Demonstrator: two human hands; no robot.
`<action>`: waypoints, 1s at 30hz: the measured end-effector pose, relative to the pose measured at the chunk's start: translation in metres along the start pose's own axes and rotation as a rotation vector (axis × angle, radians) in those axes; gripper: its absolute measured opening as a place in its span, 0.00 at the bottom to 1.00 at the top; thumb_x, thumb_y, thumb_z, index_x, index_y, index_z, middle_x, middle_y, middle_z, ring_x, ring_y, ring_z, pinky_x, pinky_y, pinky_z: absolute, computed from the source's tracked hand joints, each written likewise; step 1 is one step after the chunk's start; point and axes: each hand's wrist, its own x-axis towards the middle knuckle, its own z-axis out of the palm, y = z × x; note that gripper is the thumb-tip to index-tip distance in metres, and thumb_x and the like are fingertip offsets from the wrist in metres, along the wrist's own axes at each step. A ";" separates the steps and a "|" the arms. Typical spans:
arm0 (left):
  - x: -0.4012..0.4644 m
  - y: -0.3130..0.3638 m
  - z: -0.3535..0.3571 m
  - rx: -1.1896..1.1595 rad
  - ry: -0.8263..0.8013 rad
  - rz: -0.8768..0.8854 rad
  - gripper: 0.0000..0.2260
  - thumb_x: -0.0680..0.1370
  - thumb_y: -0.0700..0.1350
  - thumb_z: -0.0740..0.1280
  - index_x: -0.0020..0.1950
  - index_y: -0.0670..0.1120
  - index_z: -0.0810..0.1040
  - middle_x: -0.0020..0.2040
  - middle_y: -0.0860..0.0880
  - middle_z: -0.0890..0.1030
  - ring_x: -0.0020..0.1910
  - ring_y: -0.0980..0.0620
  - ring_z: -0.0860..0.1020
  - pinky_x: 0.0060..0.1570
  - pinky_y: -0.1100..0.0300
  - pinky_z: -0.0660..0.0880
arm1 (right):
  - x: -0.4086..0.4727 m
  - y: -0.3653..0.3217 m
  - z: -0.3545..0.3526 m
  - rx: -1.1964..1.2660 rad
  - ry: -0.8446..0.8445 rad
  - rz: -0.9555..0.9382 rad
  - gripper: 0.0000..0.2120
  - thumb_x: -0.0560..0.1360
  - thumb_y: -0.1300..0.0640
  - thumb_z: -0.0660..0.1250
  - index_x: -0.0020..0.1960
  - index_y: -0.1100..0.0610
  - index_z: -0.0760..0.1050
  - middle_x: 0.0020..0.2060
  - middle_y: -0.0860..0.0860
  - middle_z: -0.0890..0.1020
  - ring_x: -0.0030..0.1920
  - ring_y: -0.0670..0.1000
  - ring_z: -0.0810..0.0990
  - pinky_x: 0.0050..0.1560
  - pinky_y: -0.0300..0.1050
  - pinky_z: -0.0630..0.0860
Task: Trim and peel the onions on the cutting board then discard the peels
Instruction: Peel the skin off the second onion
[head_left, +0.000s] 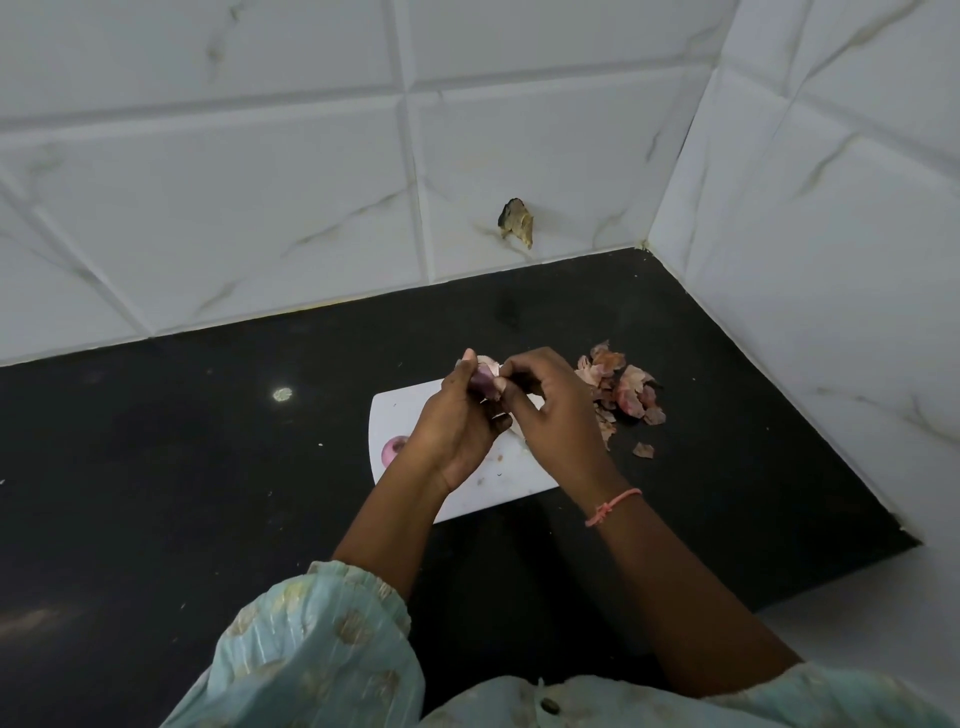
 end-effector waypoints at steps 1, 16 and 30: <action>0.000 0.001 -0.001 0.004 -0.006 -0.008 0.16 0.85 0.55 0.57 0.49 0.46 0.78 0.53 0.41 0.81 0.61 0.42 0.80 0.61 0.50 0.74 | 0.001 -0.001 -0.001 0.015 -0.041 0.011 0.03 0.77 0.63 0.68 0.50 0.58 0.78 0.45 0.45 0.77 0.47 0.40 0.78 0.48 0.29 0.73; -0.006 0.009 -0.008 0.023 -0.059 -0.105 0.19 0.83 0.60 0.55 0.56 0.46 0.75 0.35 0.48 0.71 0.29 0.54 0.65 0.29 0.61 0.65 | 0.008 0.014 -0.007 0.189 0.233 0.413 0.04 0.74 0.66 0.70 0.45 0.59 0.76 0.43 0.53 0.82 0.40 0.49 0.84 0.38 0.47 0.82; -0.007 0.003 -0.013 0.403 -0.094 0.139 0.21 0.85 0.59 0.48 0.66 0.51 0.74 0.48 0.44 0.82 0.34 0.54 0.68 0.36 0.58 0.68 | 0.001 -0.005 0.004 0.149 0.003 0.135 0.08 0.74 0.56 0.73 0.53 0.55 0.83 0.46 0.45 0.83 0.49 0.42 0.81 0.49 0.33 0.77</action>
